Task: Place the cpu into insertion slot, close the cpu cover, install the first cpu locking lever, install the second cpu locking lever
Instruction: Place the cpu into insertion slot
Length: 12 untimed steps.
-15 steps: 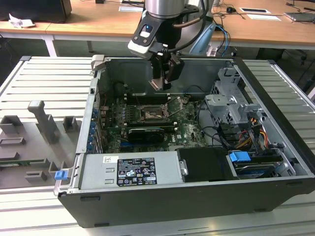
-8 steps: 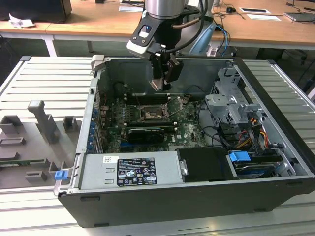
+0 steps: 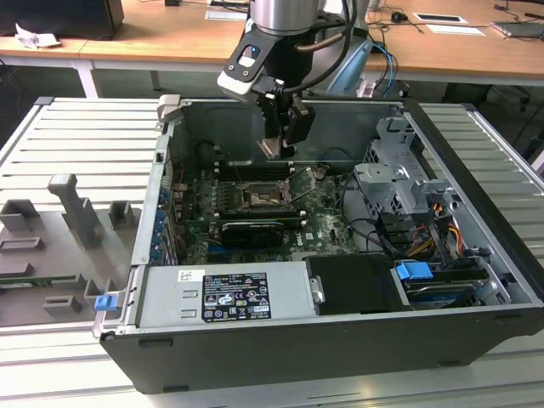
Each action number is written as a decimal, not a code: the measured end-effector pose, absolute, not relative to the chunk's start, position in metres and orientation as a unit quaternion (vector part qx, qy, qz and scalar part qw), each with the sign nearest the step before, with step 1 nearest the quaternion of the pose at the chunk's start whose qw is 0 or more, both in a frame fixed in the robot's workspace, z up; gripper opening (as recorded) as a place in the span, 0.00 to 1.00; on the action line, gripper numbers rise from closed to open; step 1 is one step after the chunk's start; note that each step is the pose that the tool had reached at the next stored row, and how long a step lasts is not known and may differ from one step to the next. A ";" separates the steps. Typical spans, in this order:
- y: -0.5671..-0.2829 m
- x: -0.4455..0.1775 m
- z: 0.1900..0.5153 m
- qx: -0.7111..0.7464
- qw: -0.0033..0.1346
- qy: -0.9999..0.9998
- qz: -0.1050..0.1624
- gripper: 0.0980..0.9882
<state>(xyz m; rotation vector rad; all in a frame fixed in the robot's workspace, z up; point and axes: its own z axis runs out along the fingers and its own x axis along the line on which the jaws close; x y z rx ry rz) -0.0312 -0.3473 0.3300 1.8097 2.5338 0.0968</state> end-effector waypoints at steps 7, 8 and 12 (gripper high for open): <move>-0.347 -0.031 0.326 0.592 0.014 0.805 0.031 0.48; -0.347 -0.031 0.326 0.594 0.014 0.804 0.031 0.48; -0.347 -0.031 0.325 0.601 0.014 0.798 0.031 0.48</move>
